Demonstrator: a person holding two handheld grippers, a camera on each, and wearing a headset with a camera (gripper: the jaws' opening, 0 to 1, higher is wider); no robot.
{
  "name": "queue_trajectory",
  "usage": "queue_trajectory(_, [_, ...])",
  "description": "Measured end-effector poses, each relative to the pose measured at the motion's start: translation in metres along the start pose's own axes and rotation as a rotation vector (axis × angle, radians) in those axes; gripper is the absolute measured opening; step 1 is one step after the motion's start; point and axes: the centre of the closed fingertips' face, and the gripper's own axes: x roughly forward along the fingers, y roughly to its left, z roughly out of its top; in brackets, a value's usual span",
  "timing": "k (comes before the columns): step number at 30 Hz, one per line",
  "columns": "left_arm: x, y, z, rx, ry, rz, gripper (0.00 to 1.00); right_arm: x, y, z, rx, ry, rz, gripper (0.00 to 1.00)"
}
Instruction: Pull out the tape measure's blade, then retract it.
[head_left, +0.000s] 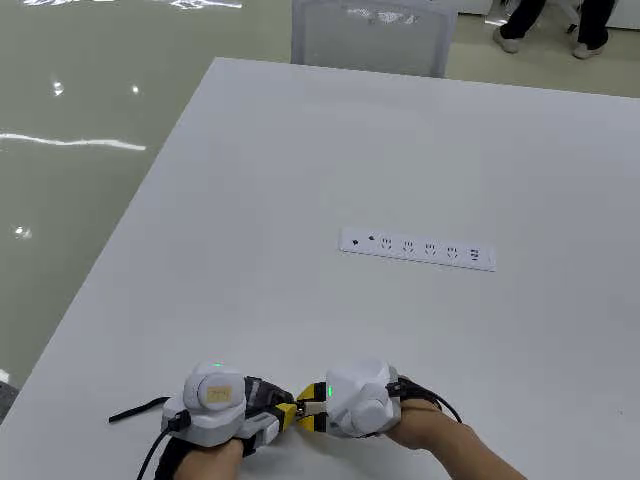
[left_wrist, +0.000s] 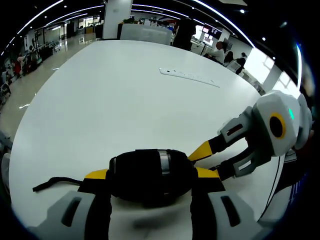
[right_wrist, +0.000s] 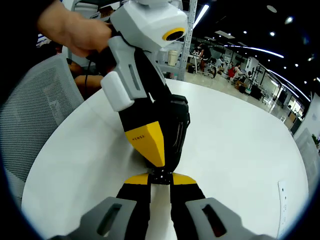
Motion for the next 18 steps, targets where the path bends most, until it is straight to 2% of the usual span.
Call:
queue_trajectory(14, [-0.0021,0.0045,-0.0007,-0.019,-0.003,-0.001,0.61,0.0048,-0.0012,0.0048,-0.051,-0.016,-0.006,0.14])
queue_trajectory(18, [-0.0007,0.0019,-0.0001,-0.013,0.000,-0.004,0.61,0.0058,-0.0002,0.0037,-0.056,-0.023,-0.005,0.14])
